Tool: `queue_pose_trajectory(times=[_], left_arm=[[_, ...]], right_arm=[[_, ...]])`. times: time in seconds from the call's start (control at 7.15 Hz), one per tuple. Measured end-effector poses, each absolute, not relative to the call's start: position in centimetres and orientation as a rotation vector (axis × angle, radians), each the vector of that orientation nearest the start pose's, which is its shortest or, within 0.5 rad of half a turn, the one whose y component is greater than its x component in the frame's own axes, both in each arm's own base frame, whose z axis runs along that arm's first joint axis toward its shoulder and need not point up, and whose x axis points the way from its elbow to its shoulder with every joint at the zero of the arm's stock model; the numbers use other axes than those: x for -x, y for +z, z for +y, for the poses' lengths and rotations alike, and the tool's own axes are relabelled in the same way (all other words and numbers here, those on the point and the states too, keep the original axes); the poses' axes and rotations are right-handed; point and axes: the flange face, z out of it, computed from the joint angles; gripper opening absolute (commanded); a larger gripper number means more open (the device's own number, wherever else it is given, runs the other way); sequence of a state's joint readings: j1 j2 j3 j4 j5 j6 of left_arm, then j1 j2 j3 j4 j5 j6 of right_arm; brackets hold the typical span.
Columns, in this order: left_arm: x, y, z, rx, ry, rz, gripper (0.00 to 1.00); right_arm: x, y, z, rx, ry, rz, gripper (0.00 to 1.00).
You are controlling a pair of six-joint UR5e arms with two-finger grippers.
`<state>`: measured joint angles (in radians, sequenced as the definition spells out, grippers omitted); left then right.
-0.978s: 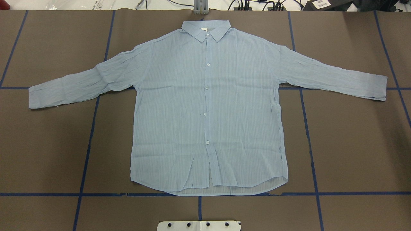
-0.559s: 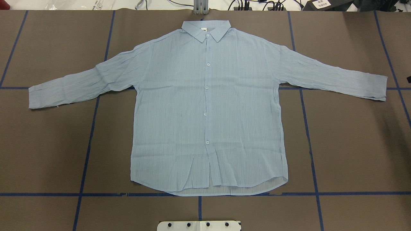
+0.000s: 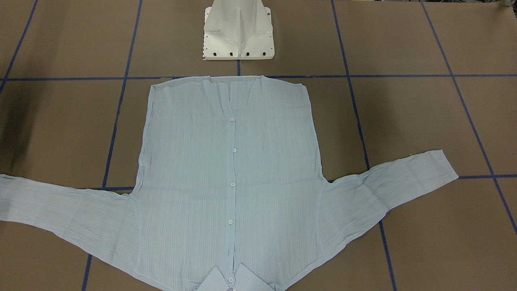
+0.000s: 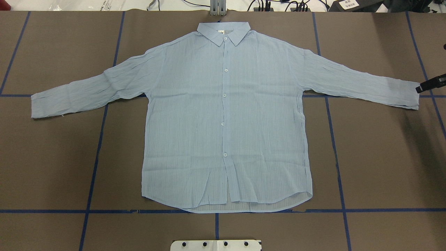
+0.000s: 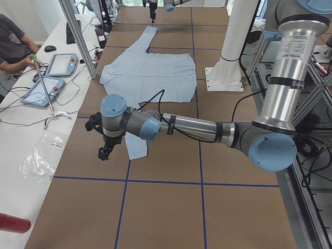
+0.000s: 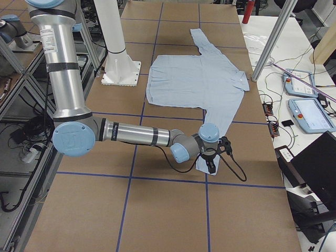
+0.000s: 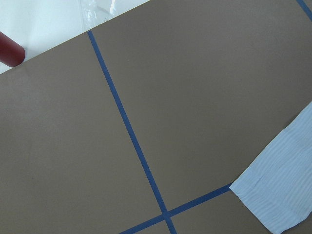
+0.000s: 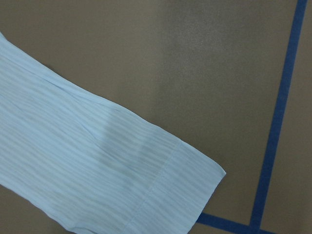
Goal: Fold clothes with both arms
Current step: 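Reach the right gripper to the nearest sleeve cuff and grasp it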
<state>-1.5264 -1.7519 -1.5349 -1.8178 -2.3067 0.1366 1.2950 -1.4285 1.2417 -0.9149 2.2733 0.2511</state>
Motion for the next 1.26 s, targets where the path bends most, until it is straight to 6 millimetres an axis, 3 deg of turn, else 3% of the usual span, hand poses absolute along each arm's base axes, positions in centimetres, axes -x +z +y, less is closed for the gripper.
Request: queue_pose_trajectory(times=[0.56,1.26], left_arm=[[3.9,54.9,-58.9,-0.416,0.319,0.723,1.0],[3.9,54.3,-59.2,-0.425,0.325,0.722,1.0]], right_arm=[[10.5,69.9,-57.3,-0.221,-0.197,-0.785,0.99],[12.8,71.5,-57.7,-0.163,-0.215,-0.79,0.83]])
